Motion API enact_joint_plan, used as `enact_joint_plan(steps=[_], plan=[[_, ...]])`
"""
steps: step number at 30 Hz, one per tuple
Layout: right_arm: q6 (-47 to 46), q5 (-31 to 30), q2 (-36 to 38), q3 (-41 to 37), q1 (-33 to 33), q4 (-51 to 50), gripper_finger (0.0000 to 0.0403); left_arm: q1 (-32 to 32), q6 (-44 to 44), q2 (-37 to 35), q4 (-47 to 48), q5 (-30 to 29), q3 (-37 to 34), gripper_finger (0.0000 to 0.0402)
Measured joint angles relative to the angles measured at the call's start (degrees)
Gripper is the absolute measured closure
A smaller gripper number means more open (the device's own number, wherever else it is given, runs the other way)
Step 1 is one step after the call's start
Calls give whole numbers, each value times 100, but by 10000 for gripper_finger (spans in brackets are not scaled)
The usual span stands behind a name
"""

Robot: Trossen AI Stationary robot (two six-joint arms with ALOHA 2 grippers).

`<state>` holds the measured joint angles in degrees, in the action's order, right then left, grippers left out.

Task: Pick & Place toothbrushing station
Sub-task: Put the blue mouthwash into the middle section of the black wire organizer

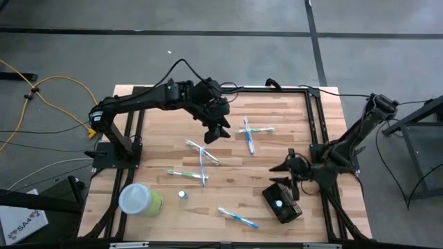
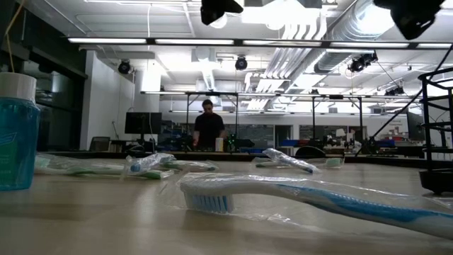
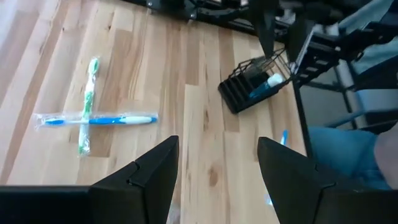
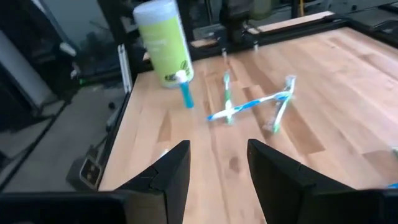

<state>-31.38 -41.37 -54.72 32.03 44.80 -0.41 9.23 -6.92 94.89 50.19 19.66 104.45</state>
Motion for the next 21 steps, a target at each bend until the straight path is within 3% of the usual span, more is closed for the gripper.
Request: enact_joint_plan(steps=[5,12,21], plan=[[121,131,336,0,-356,-364,251,-95,65,0,7,-347,-384,188],[110,419,685,0,-891,-1003,251,-245,-25,-64,-206,-368,-1080,188],[-28,748,720,-4,-1574,-1508,251,-724,-407,-1005,-900,-537,-2299,188]])
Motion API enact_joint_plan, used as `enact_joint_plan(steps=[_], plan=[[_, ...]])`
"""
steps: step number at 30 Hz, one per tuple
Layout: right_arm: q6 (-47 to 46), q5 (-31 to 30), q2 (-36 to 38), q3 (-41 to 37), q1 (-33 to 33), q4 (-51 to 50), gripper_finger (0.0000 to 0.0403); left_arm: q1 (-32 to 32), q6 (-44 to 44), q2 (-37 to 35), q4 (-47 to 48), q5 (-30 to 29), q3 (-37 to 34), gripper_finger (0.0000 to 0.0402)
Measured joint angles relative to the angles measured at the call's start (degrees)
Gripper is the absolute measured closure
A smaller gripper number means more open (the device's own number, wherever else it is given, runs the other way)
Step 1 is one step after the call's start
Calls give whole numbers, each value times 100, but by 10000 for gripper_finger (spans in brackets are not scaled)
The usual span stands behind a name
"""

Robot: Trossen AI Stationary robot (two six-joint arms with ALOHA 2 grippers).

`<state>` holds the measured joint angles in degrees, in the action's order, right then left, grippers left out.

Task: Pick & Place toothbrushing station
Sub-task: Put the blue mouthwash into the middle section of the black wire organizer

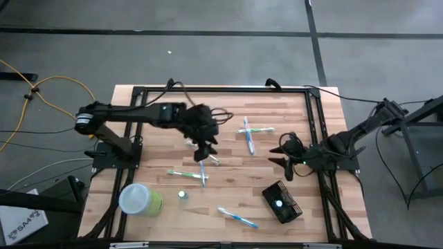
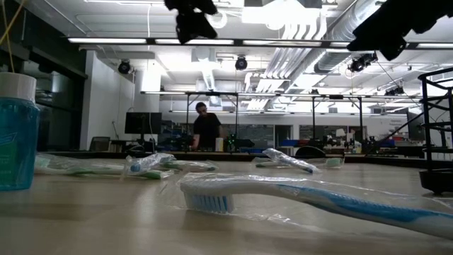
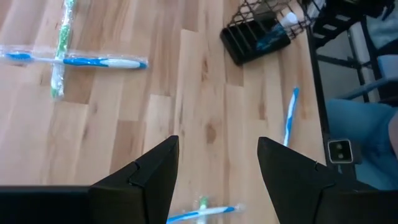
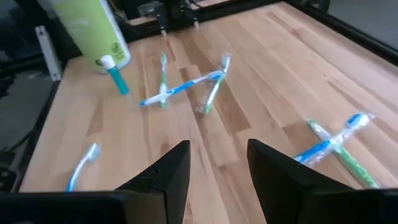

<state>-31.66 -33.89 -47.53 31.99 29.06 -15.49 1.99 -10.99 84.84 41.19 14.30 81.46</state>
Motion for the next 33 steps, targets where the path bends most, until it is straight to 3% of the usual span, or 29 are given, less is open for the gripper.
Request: enact_joint_plan(steps=[7,12,16,25,33], plan=[[37,137,2,0,-431,-223,251,-897,-77,-681,-450,-739,-839,188],[41,473,2,0,-692,-280,251,-1651,149,-724,-775,-1518,-1084,188],[39,758,2,0,-815,-283,251,-2077,-216,-630,-841,-2121,-1138,188],[42,954,2,0,-820,-274,251,-2541,-1545,-361,-584,-2204,-1142,188],[41,1097,2,0,-817,-267,251,-3441,-1827,-413,-625,-4060,-1142,188]])
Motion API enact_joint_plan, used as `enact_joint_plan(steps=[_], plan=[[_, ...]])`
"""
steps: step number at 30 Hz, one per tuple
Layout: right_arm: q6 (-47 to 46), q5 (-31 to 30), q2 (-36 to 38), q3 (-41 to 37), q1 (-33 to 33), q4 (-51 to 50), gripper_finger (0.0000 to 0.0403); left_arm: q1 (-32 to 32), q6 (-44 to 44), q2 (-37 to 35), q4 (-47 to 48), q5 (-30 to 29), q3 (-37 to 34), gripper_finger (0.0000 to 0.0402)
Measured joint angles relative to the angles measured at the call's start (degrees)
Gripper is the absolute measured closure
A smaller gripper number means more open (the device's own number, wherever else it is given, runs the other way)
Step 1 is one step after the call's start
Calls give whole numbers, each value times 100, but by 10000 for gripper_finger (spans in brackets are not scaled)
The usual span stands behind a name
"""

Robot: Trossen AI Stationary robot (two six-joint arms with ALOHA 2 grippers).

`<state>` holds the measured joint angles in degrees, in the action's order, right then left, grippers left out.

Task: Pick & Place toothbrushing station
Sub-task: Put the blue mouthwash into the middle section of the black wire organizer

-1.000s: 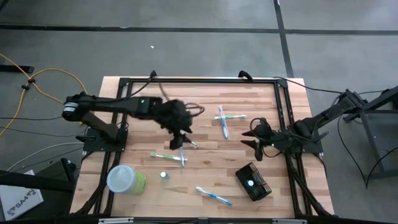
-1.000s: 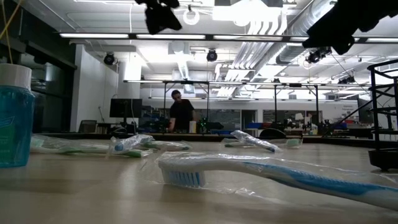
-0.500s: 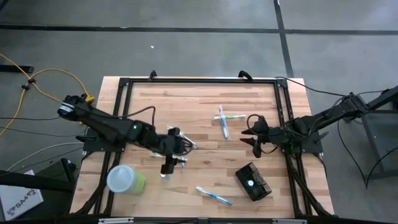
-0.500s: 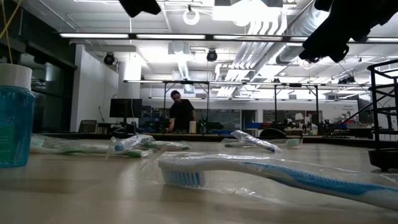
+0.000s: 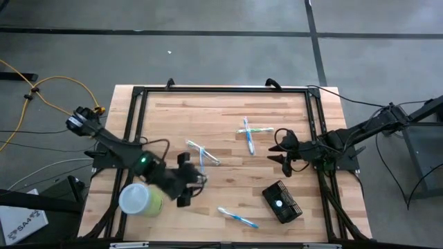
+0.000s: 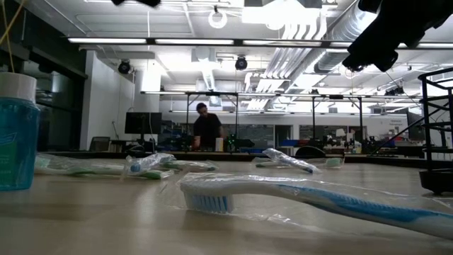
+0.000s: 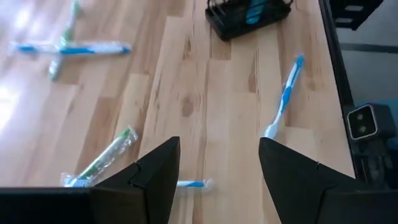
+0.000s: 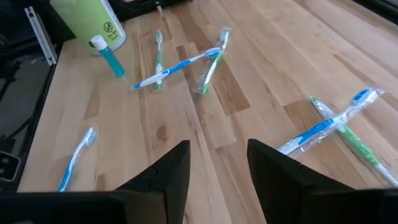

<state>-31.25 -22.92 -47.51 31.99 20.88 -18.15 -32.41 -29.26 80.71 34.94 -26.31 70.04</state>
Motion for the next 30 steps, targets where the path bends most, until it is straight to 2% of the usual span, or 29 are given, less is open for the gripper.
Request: enact_joint_plan(steps=[4,7,10,15,19,23,30], plan=[[1,63,0,0,0,33,251,-411,-542,0,280,-869,-61,188],[1,63,0,0,0,35,251,-494,-1048,2,488,-902,-124,188],[-25,63,0,0,0,40,251,-444,-1566,2,533,-457,-122,188],[-35,63,0,0,0,96,251,-29,-2059,2,598,941,-122,188],[-39,63,0,0,0,90,251,323,-2213,2,860,1527,-122,188],[-41,65,0,0,0,85,251,473,-2240,2,892,1750,-122,188],[-41,232,-2,0,0,83,251,342,-2472,4,1062,1805,-120,188]])
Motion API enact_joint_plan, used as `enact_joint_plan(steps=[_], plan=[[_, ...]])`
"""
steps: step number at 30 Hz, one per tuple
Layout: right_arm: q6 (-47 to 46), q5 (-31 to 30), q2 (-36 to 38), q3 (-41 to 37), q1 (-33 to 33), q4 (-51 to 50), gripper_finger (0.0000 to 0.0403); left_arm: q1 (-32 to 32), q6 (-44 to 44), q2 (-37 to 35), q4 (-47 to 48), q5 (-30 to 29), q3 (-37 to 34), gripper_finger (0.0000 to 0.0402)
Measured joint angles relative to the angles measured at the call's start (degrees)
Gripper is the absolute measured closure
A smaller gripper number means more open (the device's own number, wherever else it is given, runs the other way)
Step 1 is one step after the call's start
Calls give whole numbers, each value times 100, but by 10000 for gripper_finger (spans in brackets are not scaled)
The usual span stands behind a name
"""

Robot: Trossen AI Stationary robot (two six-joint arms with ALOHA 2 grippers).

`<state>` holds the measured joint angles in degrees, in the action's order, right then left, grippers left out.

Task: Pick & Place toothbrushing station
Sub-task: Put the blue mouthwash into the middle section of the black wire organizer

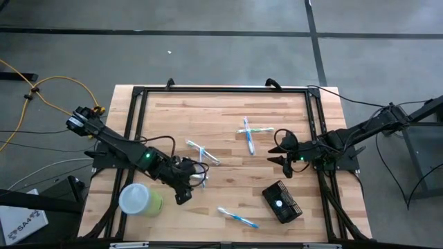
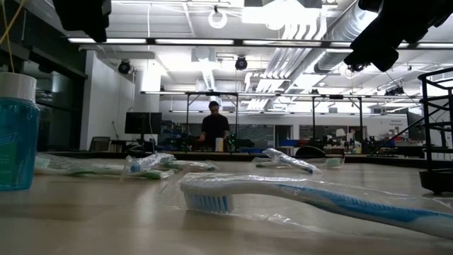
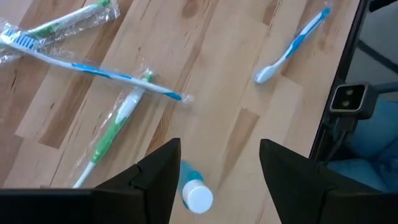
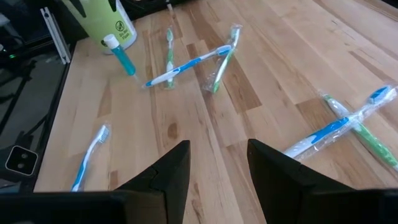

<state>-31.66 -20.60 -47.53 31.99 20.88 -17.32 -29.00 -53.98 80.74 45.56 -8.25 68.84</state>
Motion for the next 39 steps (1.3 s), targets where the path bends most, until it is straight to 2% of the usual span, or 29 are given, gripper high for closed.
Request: enact_joint_plan(steps=[5,14,21,26,34,39], plan=[[0,4,0,2,0,-4,251,-230,-8,132,41,-23,4,188],[2,5,-2,2,0,-7,251,-719,-106,483,62,-1018,2,188],[2,20,-2,2,0,-6,251,-885,-546,499,160,-1036,2,188],[2,20,-2,2,0,-4,251,-804,-598,499,419,-563,2,188],[1,22,-2,2,0,-4,251,-167,-219,479,435,548,2,188],[1,24,-2,1,0,-4,251,0,25,479,439,658,2,188]])
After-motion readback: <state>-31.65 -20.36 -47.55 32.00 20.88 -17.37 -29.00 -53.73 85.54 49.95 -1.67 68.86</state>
